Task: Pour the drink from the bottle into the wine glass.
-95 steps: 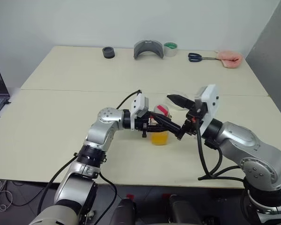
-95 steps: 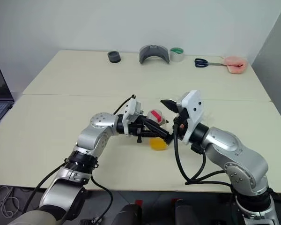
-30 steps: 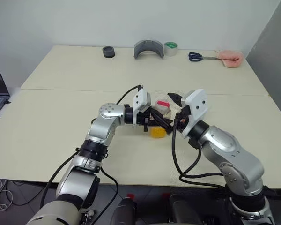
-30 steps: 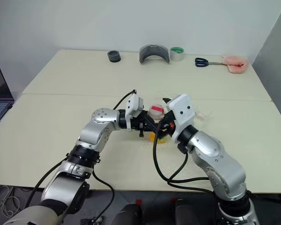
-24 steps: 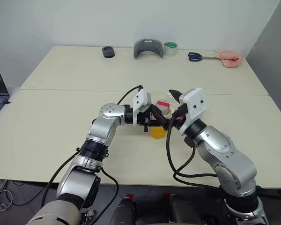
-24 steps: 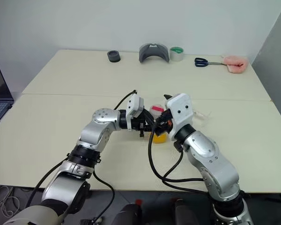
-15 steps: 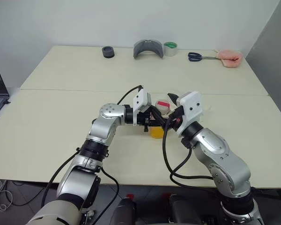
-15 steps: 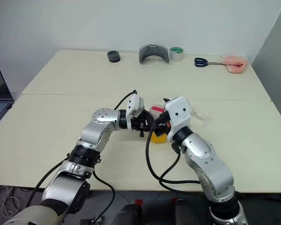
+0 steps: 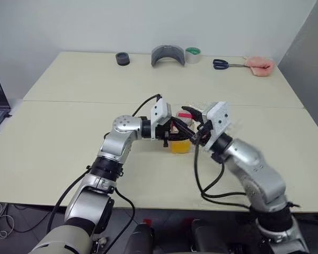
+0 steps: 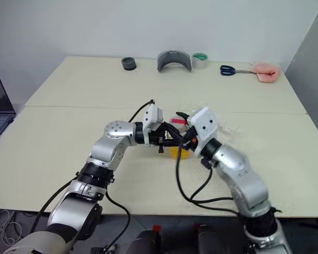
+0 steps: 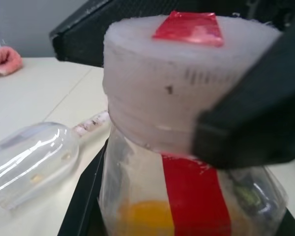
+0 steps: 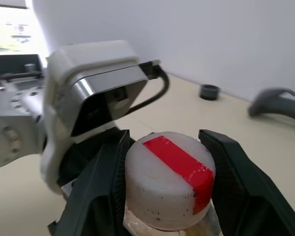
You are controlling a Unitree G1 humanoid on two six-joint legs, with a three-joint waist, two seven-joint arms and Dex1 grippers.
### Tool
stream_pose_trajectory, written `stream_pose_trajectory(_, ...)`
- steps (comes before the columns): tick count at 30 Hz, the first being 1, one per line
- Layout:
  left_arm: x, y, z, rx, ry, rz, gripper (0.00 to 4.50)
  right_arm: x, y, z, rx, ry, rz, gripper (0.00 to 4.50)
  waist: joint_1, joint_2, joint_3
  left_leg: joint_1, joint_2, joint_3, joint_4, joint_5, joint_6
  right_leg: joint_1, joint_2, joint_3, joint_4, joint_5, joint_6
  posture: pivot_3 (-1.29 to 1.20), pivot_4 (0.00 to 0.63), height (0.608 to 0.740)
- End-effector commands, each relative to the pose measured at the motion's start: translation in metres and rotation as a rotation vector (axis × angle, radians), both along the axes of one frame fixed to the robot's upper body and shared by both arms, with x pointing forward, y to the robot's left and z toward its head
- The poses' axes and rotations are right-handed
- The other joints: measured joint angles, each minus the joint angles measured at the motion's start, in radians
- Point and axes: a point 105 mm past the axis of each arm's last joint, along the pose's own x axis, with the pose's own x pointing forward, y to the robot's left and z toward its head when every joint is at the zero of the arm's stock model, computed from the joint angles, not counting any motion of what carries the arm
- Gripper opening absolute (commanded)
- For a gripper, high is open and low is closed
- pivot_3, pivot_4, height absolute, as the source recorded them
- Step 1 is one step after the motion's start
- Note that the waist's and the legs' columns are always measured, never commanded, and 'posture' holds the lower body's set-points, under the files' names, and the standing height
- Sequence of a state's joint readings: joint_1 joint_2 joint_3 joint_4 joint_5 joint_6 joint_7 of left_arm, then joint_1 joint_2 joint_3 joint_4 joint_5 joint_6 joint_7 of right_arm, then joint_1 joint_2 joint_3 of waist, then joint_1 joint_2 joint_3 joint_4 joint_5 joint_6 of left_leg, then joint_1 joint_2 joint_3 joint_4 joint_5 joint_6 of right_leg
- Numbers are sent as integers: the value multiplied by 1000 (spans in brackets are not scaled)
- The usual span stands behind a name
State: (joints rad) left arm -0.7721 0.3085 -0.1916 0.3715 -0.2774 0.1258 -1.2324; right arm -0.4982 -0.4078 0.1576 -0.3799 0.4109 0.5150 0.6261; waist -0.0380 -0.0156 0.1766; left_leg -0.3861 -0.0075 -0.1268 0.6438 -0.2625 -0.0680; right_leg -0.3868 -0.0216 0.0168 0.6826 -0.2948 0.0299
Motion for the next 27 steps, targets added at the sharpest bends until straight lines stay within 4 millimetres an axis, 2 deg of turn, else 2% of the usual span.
stream_pose_trajectory(1, -2, -4, 19, -24, -47, -31, 1759, -12, 2, 0, -90, 73, 288, 1905, -1, 0, 0, 0, 0, -1, 0, 0, 0, 0, 0, -1, 0, 0, 0, 0, 150, 740)
stream_pose_trajectory(3, -1, -6, 20, -31, -56, -26, 1758, -1, -2, 2, -116, 56, 270, 1905, -2, 0, 0, 0, 1, -1, -1, 0, 0, 0, 1, -1, 0, 0, -1, 0, 150, 740)
stream_pose_trajectory(7, -2, -6, 20, -31, -58, -24, 1758, 8, -7, 8, -107, 16, 210, 1905, -3, 0, 0, 0, 0, -1, -1, 0, 0, -1, 0, -1, 0, 0, -1, 0, 150, 740)
stream_pose_trajectory(9, -1, -6, 20, -34, -56, -15, 1758, 8, -16, 20, -44, -18, 126, 2635, -3, 0, 0, -1, 0, -1, 0, 0, 0, -1, -1, 0, 0, 0, -1, 0, 150, 740)
stream_pose_trajectory(12, 2, -6, 21, -44, -54, 3, 1744, -2, -23, 32, 36, -36, 37, 3568, 4, 0, 0, -2, 0, -2, 0, 0, 0, -1, -1, -1, 0, 0, -1, 0, 150, 740)
stream_pose_trajectory(17, 6, -7, 21, -50, -45, 17, 1744, -29, -14, 27, 80, -26, -63, 3594, 6, 0, 0, -5, 0, -4, 1, 1, -1, -2, -1, -2, 0, 0, -1, 0, 150, 740)
stream_pose_trajectory(19, 7, -7, 19, -45, -44, 22, 1744, -33, -8, 23, 78, -43, -130, 3594, 3, 0, 0, -5, 0, -4, 1, 0, -1, -2, -1, -2, 0, 0, -1, 0, 150, 740)
stream_pose_trajectory(22, 8, -9, 16, -38, -44, 26, 1744, -29, 1, 22, 108, -84, -262, 3594, -1, 0, 0, -4, 0, -3, 1, 0, -1, -3, 0, -2, 1, 0, -1, 0, 150, 740)
stream_pose_trajectory(25, 8, -12, 16, -40, -43, 22, 1744, -19, 0, 20, 122, -125, -402, 3594, -2, 0, 0, -4, 0, -4, 1, 1, -1, -3, 0, -2, 1, 0, -1, 0, 150, 740)
stream_pose_trajectory(27, 9, -13, 16, -41, -43, 21, 1743, -16, 1, 16, 118, -123, -433, 3594, -2, 0, 0, -4, 0, -3, 1, 2, -3, -3, 0, -2, 1, 0, -1, 0, 150, 740)
